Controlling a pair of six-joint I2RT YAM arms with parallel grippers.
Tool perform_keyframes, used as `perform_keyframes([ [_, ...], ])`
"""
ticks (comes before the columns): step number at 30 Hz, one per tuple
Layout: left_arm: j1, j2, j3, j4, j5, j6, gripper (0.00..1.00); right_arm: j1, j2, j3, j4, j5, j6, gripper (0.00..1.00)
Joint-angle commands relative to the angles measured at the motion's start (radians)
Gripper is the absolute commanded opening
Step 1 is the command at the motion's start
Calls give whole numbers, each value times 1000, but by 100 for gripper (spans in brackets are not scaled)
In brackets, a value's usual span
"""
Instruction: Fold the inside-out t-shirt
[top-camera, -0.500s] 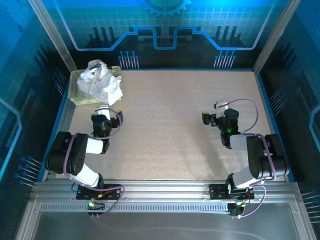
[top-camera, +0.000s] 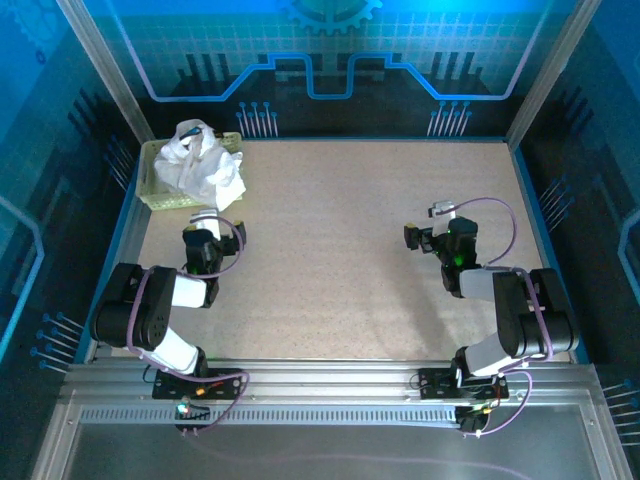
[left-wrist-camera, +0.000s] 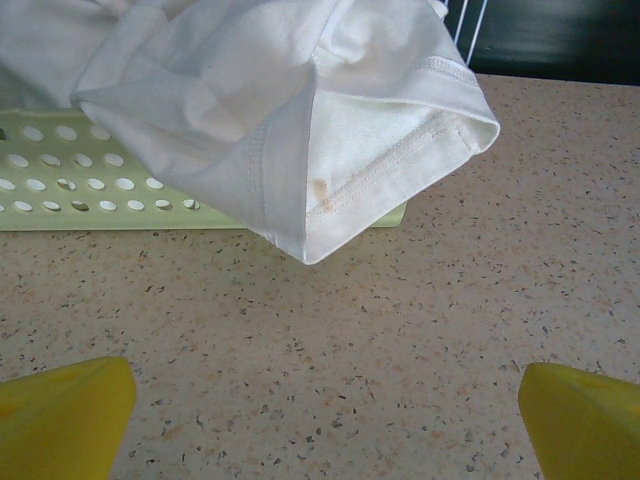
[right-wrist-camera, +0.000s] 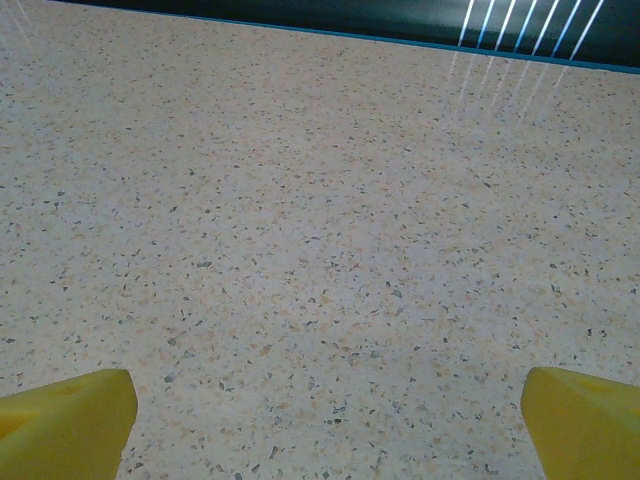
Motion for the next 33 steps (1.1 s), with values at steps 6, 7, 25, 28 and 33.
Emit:
perform_keyframes([
  [6, 7, -4, 18, 5, 14, -8, 99, 4, 3, -6, 37, 17, 13, 100],
  [7, 8, -5, 18, 5, 15, -7, 99, 3, 3, -6, 36, 17, 12, 100],
  [25, -45, -65, -70, 133, 20, 61, 99, 14, -17, -10, 30, -11, -16, 100],
  [28, -120, -188, -102, 91, -52, 134, 99, 41, -67, -37, 39, 27, -33, 100],
  [33, -235, -460, -93, -114, -241, 144, 99, 139, -214, 12, -166, 148, -78, 100],
])
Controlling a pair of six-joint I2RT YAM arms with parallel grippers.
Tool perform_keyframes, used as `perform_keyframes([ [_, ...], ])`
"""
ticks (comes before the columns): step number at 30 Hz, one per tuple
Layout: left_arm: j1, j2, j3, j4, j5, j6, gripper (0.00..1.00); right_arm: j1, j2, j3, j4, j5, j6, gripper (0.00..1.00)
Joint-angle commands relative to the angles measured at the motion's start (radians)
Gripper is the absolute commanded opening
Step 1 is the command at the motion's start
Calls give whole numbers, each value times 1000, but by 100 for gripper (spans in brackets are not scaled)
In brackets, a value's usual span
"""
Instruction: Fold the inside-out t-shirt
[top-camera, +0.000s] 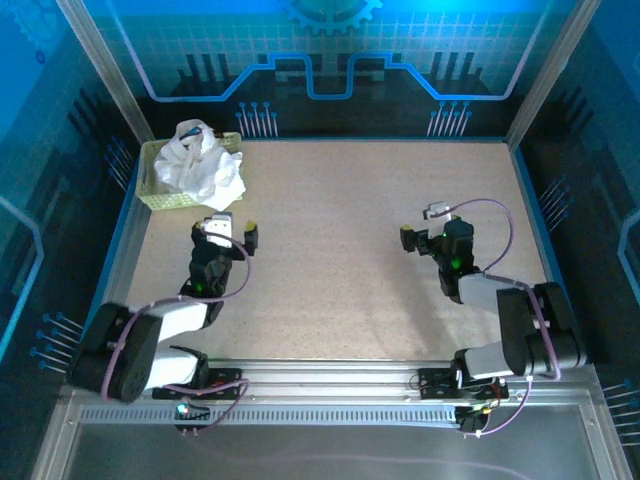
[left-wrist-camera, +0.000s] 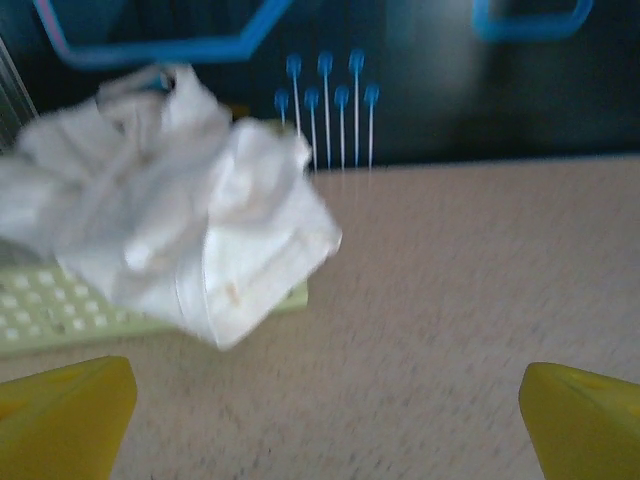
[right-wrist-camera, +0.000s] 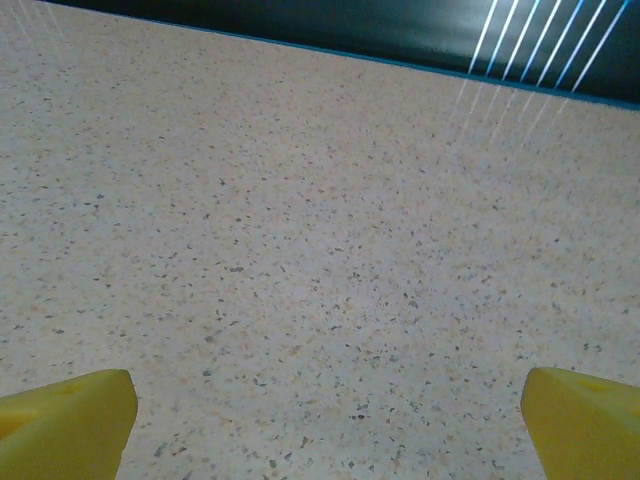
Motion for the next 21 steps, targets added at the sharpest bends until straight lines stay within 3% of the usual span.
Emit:
perform_keyframes([
  [1, -43, -183, 20, -172, -137, -2, 99, 84, -123, 37, -117, 98, -55, 100],
  [4, -45, -324, 136, -463, -130, -159, 99, 119, -255, 76, -248, 38, -12, 100],
  [6, -44, -341, 238, -616, -147, -290, 99, 124, -334, 129, -356, -6, 31, 100],
  [10, -44, -236, 583, -1046, -63, -382, 99, 110, -445, 249, -584, 6, 191, 100],
  [13, -39, -154, 810, -1324, -172, -489, 99, 75, -470, 353, -790, 82, 389, 100],
  [16, 24, -117, 897, -1352, -106, -479, 99, -22, -477, 361, -807, -31, 480, 100],
  [21, 191, -26, 982, -1412, 38, -607, 99, -122, -444, 378, -836, -150, 539, 100],
])
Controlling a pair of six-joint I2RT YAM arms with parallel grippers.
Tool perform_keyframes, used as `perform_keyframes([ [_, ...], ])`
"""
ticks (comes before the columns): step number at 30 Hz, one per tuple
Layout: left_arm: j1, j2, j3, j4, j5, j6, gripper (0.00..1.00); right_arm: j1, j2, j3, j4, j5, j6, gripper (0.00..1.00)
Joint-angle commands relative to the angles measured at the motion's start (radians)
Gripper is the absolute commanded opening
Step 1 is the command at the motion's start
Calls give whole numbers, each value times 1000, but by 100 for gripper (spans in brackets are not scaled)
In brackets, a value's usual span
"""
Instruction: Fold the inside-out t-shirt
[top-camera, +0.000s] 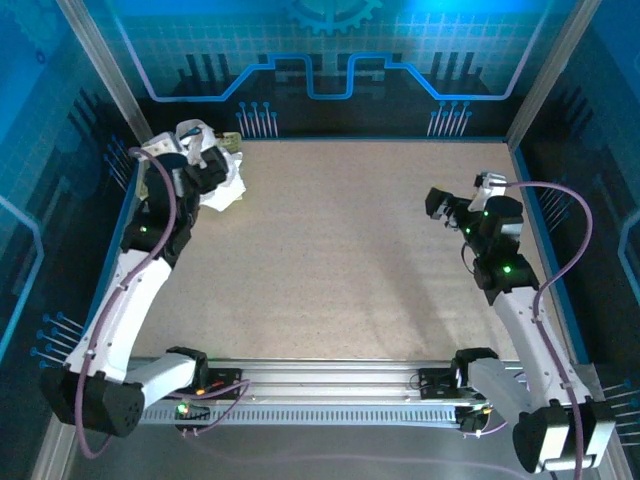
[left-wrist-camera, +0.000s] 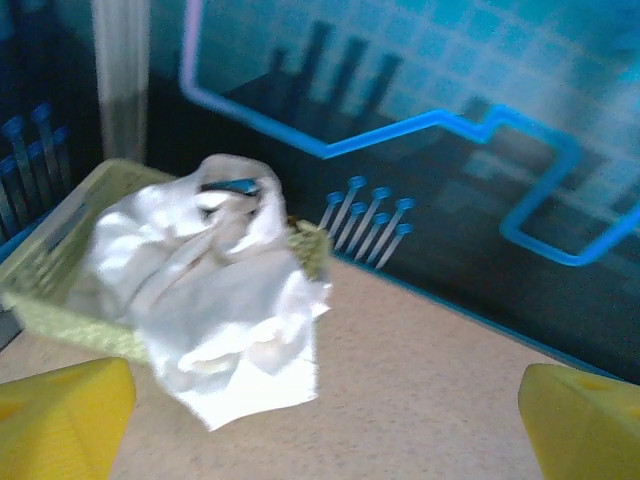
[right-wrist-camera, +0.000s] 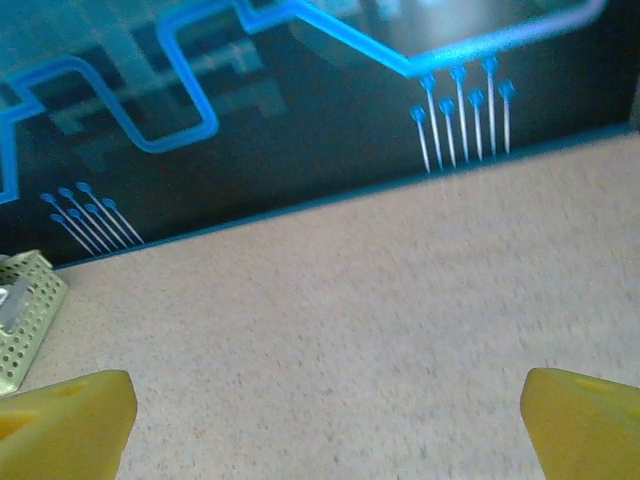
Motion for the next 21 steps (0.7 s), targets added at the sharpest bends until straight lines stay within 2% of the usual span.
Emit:
perform_keyframes([
  [1, 75, 114, 95, -169, 78, -96, 99, -19, 28, 35, -117, -97, 78, 100],
  [5, 130, 329, 262, -253, 114, -95, 99, -19, 58, 88, -183, -112, 98, 100],
  [10, 179, 635, 518, -399, 81, -102, 99, 18, 38, 86, -176, -108, 114, 100],
  [12, 205, 750, 625, -447, 113, -108, 99, 30, 34, 89, -189, -105, 109, 100],
  [15, 231, 881, 727, -453, 193, -87, 99, 43, 22, 84, -201, -96, 104, 100],
  [21, 232, 1100, 974, -591, 213, -37, 99, 57, 12, 54, -199, -86, 109, 100],
])
